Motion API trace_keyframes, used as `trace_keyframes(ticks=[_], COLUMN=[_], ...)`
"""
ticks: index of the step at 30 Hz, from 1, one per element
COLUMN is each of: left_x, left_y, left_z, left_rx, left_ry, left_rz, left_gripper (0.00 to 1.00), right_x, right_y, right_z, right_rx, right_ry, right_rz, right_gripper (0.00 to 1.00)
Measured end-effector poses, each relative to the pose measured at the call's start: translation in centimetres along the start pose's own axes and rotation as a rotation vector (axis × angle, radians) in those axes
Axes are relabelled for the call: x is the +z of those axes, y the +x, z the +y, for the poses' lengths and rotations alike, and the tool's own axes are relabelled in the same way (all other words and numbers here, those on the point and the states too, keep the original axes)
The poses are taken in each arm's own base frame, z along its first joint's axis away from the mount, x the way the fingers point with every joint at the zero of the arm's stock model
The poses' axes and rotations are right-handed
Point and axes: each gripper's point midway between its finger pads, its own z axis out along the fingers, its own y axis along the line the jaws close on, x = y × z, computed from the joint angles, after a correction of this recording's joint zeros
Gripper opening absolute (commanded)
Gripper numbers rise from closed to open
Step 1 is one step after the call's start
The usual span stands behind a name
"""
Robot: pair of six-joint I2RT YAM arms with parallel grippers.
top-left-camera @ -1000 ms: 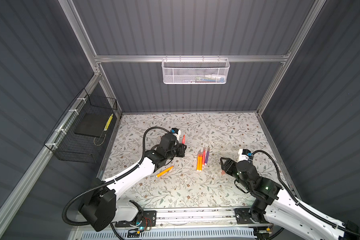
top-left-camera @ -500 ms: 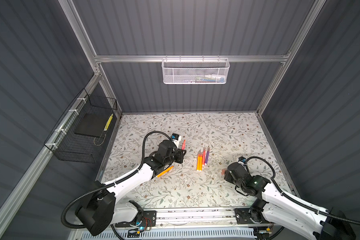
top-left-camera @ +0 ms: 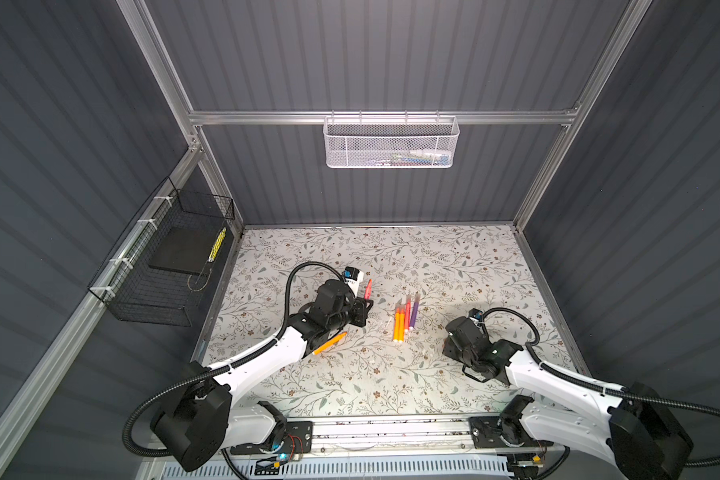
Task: Insert the pens into the pen caps
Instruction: 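Move the right gripper away toward the loose pink caps while left holds marker, then close the right gripper on a translucent pink cap and lift it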
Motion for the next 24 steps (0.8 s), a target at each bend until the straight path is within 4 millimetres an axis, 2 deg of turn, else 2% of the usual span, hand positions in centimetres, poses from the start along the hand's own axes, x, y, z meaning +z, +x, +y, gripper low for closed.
trace_keyframes(ticks=[10,15,24], left_x=[0.2,0.2,0.2], left_y=[0.2,0.2,0.2], left_z=[0.1,0.1,0.1], left_rx=[-0.001,-0.001,-0.001], left_ry=[-0.003,-0.003,-0.003], left_rz=[0.008,0.008,0.009], left_gripper=[0.0,0.0,0.0], right_x=[1.6,1.6,1.0], right_y=[1.0,1.0,0.4], right_z=[-0.1,-0.3,-0.5], right_rx=[-0.024,-0.025,-0.014], right_ry=[0.045,0.051,0.053], right_rz=[0.053,0.056,0.024], right_gripper=[0.43,0.41,0.29])
